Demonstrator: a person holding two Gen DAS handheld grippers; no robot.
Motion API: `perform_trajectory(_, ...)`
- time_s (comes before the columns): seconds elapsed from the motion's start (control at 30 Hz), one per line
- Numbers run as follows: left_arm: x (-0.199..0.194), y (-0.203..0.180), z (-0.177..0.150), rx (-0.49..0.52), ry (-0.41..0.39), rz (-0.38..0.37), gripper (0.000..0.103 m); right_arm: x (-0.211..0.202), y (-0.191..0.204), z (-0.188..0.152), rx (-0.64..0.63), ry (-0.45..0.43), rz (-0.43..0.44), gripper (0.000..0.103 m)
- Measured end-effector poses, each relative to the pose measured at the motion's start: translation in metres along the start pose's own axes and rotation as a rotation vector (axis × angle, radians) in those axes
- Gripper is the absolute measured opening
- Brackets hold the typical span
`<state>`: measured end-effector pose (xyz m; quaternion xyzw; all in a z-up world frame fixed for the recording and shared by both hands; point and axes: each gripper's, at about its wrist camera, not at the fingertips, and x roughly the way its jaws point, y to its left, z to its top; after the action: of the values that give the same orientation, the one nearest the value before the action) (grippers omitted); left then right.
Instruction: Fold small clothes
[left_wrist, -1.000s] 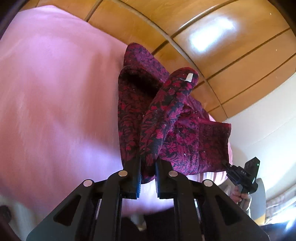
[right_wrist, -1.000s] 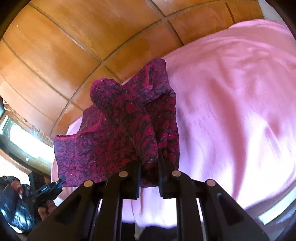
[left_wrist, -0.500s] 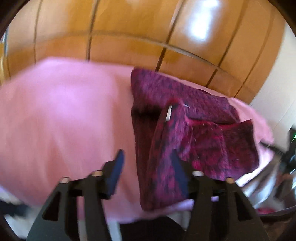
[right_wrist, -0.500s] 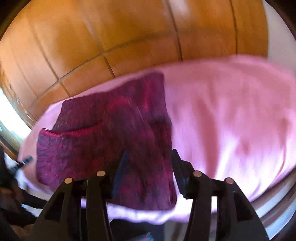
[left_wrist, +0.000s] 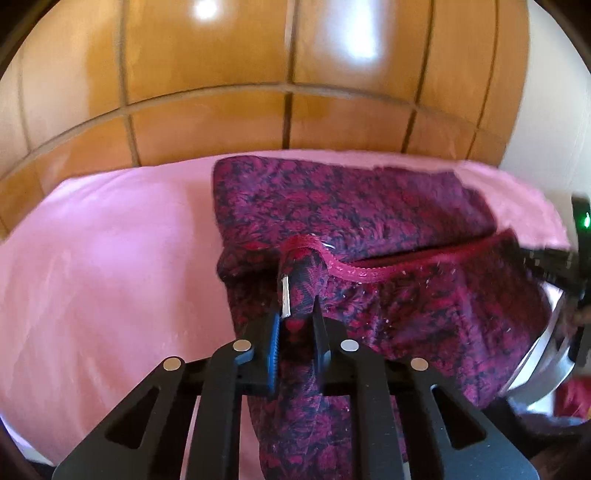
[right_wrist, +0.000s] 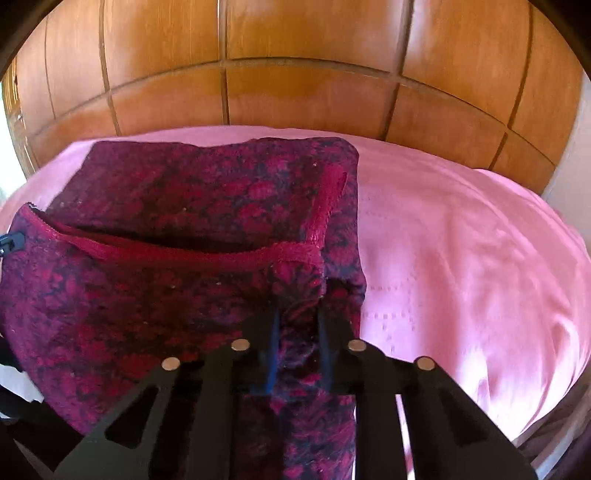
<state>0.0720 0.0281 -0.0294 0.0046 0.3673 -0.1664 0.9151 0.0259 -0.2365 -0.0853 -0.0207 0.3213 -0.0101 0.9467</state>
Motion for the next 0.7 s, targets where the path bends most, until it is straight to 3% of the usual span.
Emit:
perform_trajectory(0.1, -0.006, 0.014, -0.012, -0.105, -0.025, -0.044, 0.013, -0.013, -0.010, -0.005, 0.065, -0.023, 0.062, 0.015)
perform_trajectory(0.27, 0.014, 0.010, -0.015, -0.103, 0.030, 0.001, 0.016, 0.008, -0.009, -0.014, 0.082, 0.009, 0.043, 0.016)
perform_trajectory(0.33, 0.015, 0.005, -0.009, -0.084, 0.032, -0.006, 0.030, 0.012, -0.006, -0.013, 0.088, 0.009, 0.036, 0.018)
perform_trajectory(0.37, 0.014, 0.003, -0.006, -0.077, 0.023, -0.011, 0.031, 0.013, -0.006, -0.011, 0.099, 0.012, 0.036, 0.018)
perform_trajectory(0.47, 0.021, 0.005, 0.000, -0.058, 0.030, -0.022, 0.031, 0.013, -0.008, -0.008, 0.111, 0.021, 0.037, 0.022)
perform_trajectory(0.53, 0.027, 0.009, 0.000, -0.084, 0.049, -0.056, 0.018, 0.014, -0.008, -0.007, 0.110, 0.023, 0.035, 0.021)
perform_trajectory(0.63, 0.022, 0.014, -0.006, -0.117, 0.016, -0.066, 0.013, 0.007, -0.007, -0.007, 0.117, 0.011, 0.033, 0.016)
perform_trajectory(0.7, 0.013, 0.011, -0.011, -0.085, 0.005, -0.101, 0.014, -0.003, -0.006, -0.005, 0.112, -0.010, 0.049, 0.016)
